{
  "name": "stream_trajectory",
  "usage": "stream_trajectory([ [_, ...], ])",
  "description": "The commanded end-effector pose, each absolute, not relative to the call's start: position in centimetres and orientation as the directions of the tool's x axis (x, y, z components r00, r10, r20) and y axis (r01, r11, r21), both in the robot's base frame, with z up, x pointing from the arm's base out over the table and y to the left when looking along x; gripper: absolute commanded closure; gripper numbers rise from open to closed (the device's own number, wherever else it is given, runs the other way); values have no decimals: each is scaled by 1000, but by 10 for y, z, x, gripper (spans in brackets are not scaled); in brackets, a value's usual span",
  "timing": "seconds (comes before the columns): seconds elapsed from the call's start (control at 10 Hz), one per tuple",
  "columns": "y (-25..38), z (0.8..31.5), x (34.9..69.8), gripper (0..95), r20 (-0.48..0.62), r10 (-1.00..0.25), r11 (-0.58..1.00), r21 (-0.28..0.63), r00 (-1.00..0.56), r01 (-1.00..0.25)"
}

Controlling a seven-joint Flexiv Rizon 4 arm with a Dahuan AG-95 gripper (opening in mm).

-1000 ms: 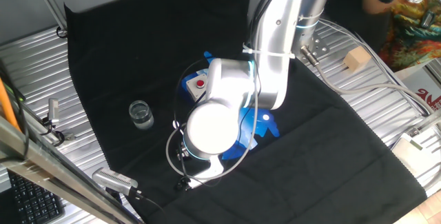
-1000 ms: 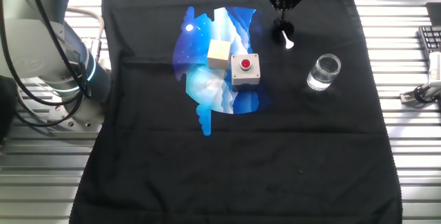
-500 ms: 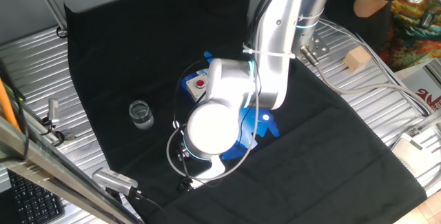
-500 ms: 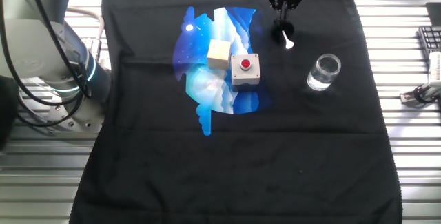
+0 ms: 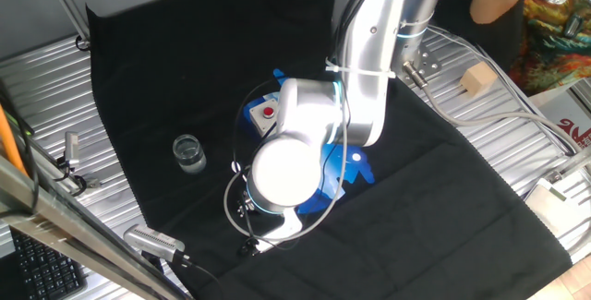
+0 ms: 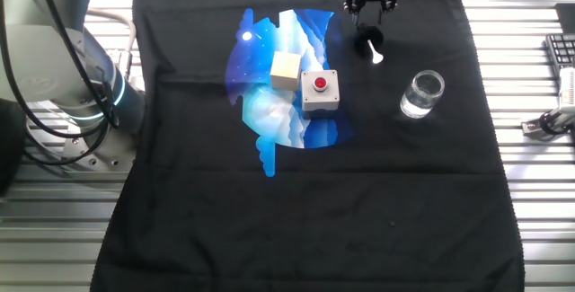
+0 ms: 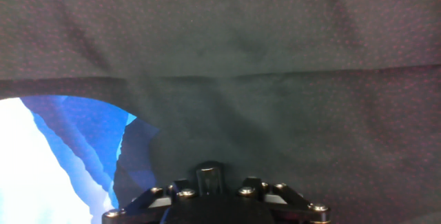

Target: Screw the lid onto the jar

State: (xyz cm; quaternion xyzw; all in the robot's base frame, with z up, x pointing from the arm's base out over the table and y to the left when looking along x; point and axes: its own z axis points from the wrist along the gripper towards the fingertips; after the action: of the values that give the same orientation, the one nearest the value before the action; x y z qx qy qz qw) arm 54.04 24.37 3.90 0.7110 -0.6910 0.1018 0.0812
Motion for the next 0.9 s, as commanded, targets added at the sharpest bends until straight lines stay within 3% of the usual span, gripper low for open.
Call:
stream_trajectory([
  [0.1,244,39,540,380,257,-966,-27,-27,19,-999],
  [0.9,243,34,540,380,282,-960,-6,-36,-4,-999],
])
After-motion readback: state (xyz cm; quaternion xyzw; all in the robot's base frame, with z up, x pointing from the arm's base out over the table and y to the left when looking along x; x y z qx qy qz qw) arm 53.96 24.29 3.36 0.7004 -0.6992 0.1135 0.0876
